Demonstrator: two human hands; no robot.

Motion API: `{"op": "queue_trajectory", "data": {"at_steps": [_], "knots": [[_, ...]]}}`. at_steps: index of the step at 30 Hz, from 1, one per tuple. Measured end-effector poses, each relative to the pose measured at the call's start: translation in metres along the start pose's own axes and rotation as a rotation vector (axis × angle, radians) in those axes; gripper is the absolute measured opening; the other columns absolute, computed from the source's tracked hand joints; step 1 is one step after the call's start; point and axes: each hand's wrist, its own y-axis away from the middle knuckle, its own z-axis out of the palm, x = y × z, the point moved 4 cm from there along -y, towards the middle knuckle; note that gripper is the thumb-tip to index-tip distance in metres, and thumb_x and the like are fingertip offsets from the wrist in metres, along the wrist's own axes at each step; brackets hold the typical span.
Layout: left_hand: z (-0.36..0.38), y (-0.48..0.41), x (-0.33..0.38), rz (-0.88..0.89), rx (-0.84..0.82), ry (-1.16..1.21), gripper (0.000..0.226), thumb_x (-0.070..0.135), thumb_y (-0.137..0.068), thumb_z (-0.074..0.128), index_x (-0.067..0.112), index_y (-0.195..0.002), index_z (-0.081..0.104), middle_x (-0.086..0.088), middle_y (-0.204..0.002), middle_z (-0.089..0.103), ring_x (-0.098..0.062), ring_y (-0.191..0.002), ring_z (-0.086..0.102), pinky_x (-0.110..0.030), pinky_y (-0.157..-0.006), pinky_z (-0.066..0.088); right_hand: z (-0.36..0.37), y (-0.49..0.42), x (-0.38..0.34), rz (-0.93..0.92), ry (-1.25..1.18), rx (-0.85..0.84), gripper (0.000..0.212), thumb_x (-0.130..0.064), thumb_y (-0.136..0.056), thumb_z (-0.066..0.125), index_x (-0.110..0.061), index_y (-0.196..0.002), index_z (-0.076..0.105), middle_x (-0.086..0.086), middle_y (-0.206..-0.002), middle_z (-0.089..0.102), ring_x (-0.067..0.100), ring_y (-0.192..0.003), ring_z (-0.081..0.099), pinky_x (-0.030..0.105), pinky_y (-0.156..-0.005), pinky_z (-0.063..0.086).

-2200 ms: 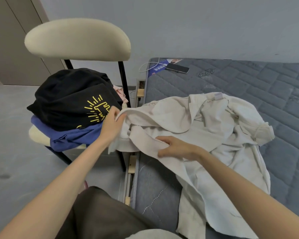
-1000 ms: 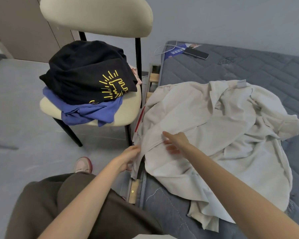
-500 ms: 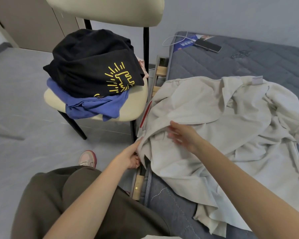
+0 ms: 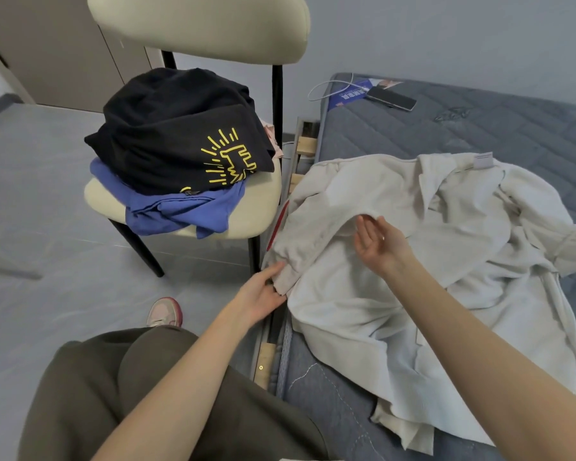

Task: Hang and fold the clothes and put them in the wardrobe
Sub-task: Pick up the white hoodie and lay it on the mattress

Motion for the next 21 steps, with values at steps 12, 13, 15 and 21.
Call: {"op": "queue_trajectory", "data": {"at_steps": [12, 13, 15, 21], "knots": [[-0.01, 0.021, 0.039, 0.467, 0.273, -0.569, 0.025, 0.006, -0.087, 0.061, 0.016, -0.11, 0.058, -0.006, -0.107, 0.06, -0.02, -0.091, 0.058, -0.029, -0.064, 0.051, -0.024, -0.019, 0.01, -0.108, 0.294, 0.213, 0.021, -0.021, -0.101, 0.04, -0.017, -0.081, 0.043, -0.003, -0.057, 0.05, 0.007, -0.05, 0.058, 0.023, -0.05, 0.033], [-0.013, 0.031, 0.047, 0.55, 0.322, -0.706, 0.023, 0.005, -0.086, 0.06, 0.019, -0.104, 0.058, -0.001, -0.102, 0.058, -0.02, -0.093, 0.056, -0.03, -0.065, 0.049, -0.021, -0.019, 0.012, -0.153, 0.371, 0.2, 0.016, -0.019, -0.101, 0.041, -0.015, -0.085, 0.042, 0.001, -0.062, 0.047, 0.007, -0.046, 0.052, 0.021, -0.047, 0.032], [-0.022, 0.048, 0.058, 0.666, 0.355, -0.973, 0.022, 0.002, -0.085, 0.057, 0.02, -0.097, 0.058, 0.006, -0.101, 0.054, -0.02, -0.098, 0.053, -0.034, -0.071, 0.049, -0.01, -0.015, 0.019, -0.22, 0.49, 0.153, 0.009, -0.016, -0.1, 0.043, -0.012, -0.092, 0.039, 0.006, -0.067, 0.044, 0.008, -0.042, 0.047, 0.021, -0.043, 0.033], [-0.037, 0.061, 0.043, 0.452, 0.416, -1.346, 0.029, -0.001, -0.085, 0.049, 0.016, -0.108, 0.055, -0.012, -0.127, 0.047, -0.027, -0.092, 0.056, -0.028, -0.054, 0.054, -0.004, -0.006, 0.039, -0.178, 0.82, 0.181, 0.007, -0.015, -0.094, 0.045, -0.011, -0.089, 0.043, 0.01, -0.086, 0.06, 0.02, -0.054, 0.059, 0.025, -0.052, 0.044]]}}
